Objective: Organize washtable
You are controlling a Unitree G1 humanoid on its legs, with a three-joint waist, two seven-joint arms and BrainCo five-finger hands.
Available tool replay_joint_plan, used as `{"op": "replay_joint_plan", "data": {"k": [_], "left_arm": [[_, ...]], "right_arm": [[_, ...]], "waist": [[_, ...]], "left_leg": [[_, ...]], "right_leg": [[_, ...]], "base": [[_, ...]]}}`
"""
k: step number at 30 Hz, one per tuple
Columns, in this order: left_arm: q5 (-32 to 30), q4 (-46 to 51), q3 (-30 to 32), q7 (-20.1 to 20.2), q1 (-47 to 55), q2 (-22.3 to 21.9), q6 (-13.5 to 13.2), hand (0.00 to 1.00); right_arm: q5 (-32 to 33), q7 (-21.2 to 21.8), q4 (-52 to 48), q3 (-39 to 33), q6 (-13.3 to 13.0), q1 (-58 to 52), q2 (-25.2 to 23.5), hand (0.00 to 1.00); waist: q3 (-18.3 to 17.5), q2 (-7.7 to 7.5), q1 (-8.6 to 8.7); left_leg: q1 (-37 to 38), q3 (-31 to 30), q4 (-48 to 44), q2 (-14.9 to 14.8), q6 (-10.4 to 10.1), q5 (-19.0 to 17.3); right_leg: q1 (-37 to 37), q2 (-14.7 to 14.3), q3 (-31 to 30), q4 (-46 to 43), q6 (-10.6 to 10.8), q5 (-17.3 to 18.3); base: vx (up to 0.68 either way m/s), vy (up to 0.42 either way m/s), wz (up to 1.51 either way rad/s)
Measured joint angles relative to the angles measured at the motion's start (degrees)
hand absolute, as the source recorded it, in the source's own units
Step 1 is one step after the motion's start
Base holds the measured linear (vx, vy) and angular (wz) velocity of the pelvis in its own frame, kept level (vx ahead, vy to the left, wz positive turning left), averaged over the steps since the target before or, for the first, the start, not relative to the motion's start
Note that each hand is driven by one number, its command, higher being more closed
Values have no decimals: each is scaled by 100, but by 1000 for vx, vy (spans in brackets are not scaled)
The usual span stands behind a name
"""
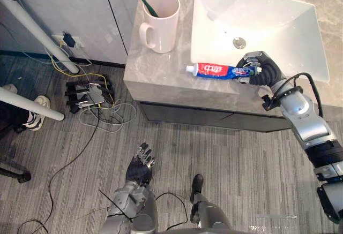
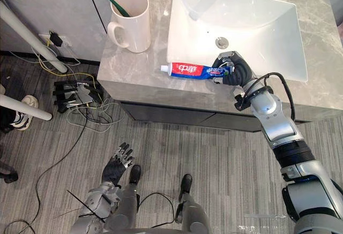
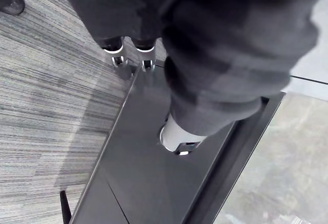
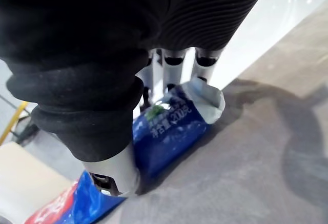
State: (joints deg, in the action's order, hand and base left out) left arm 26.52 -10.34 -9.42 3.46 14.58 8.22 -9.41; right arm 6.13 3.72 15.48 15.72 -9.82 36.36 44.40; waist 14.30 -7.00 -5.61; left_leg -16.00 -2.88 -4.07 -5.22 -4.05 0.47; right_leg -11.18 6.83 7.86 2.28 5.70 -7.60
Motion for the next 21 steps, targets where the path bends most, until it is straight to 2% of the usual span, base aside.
{"op": "replay_joint_plan", "data": {"k": [6,9,11,15,18,21], "left_arm": [[0,84,2,1,-6,48,1,0],[-1,84,3,2,-5,69,2,0],[-1,85,12,3,-5,104,5,0],[7,90,44,8,-152,111,12,0],[47,117,63,8,-303,124,22,0],[239,143,55,12,-474,154,34,0]], "right_arm": [[-29,11,128,105,27,38,4,100],[-122,48,138,108,48,36,5,100],[-126,231,140,116,54,11,-5,100],[-125,261,139,-9,135,10,-15,100],[-108,219,112,-302,147,5,-273,100],[-87,104,-121,-629,150,-191,-588,100]], "waist": [[1,-3,-14],[-2,-7,-93],[-4,-4,-132],[-18,8,-95],[-189,60,-5],[-506,176,48]], "left_leg": [[175,14,29,-2,1,-1],[329,63,113,-6,9,5],[485,114,175,-6,19,12],[669,129,291,12,46,61],[812,132,420,21,39,137],[942,135,426,31,39,136]], "right_leg": [[160,1,-6,3,-23,-16],[243,2,-26,3,-23,-16],[349,5,-34,14,-23,-16],[476,19,-25,21,-23,-15],[560,25,-11,26,-20,-12],[713,36,6,69,-3,6]], "base": [[0,0,0],[-15,10,-7],[-11,4,-10],[-5,1,-1],[0,0,0],[0,0,0]]}}
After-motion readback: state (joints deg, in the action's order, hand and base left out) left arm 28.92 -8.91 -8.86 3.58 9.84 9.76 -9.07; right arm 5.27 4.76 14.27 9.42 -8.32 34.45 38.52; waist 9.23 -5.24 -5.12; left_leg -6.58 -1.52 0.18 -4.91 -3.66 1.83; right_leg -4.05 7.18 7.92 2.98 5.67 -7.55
